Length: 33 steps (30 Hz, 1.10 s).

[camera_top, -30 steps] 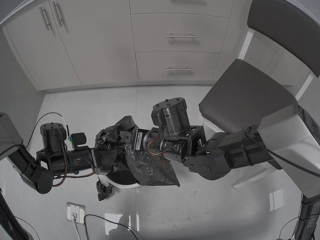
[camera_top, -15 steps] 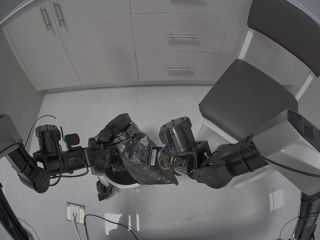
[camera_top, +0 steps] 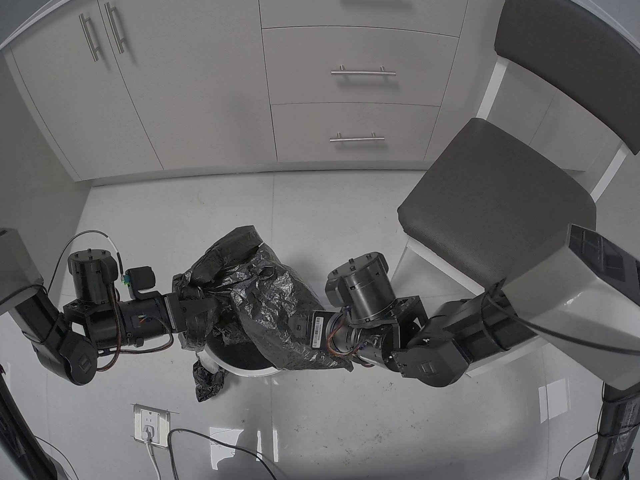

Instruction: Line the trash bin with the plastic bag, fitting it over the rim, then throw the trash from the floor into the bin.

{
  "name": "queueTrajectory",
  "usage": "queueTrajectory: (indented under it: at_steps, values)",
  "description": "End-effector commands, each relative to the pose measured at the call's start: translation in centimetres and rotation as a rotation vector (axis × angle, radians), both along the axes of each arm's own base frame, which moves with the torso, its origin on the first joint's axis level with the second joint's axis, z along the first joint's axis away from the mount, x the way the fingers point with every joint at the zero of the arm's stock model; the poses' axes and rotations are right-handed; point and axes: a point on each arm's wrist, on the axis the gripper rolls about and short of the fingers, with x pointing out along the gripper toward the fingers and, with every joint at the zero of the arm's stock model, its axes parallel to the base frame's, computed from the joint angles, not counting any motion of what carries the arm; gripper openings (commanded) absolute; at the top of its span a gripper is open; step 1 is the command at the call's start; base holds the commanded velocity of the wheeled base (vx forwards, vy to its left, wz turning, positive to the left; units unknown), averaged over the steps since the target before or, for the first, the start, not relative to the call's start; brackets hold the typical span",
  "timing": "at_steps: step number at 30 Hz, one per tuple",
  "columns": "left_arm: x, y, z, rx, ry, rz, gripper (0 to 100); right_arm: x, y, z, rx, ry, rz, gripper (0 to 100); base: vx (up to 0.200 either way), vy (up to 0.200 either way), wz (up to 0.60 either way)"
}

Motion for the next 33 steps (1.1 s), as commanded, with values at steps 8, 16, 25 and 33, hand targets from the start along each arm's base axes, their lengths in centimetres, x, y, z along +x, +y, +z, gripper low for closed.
queueTrajectory:
  at_steps: [8, 16, 25, 33]
  values:
    - [0.1, 0.0, 0.1, -0.002, -0.002, 0.002, 0, 0.1, 1.1, -2.7, -0.016, 0.056, 0.041, 100, 0.0, 0.0, 0.0]
    - [0.1, 0.0, 0.0, -0.009, 0.007, 0.003, 0, 0.1, 1.2, -3.0, -0.01, 0.066, 0.049, 100, 0.0, 0.0, 0.0]
    - [0.0, 0.0, 0.1, -0.009, 0.004, 0.003, 0, 0.3, 2.3, -2.2, 0.031, 0.047, 0.065, 0, 0.0, 0.0, 0.0]
    - [-0.2, 0.1, 0.2, -0.01, 0.005, 0.005, 0, 0.3, 3.9, -1.0, 0.067, 0.012, 0.092, 0, 0.0, 0.0, 0.0]
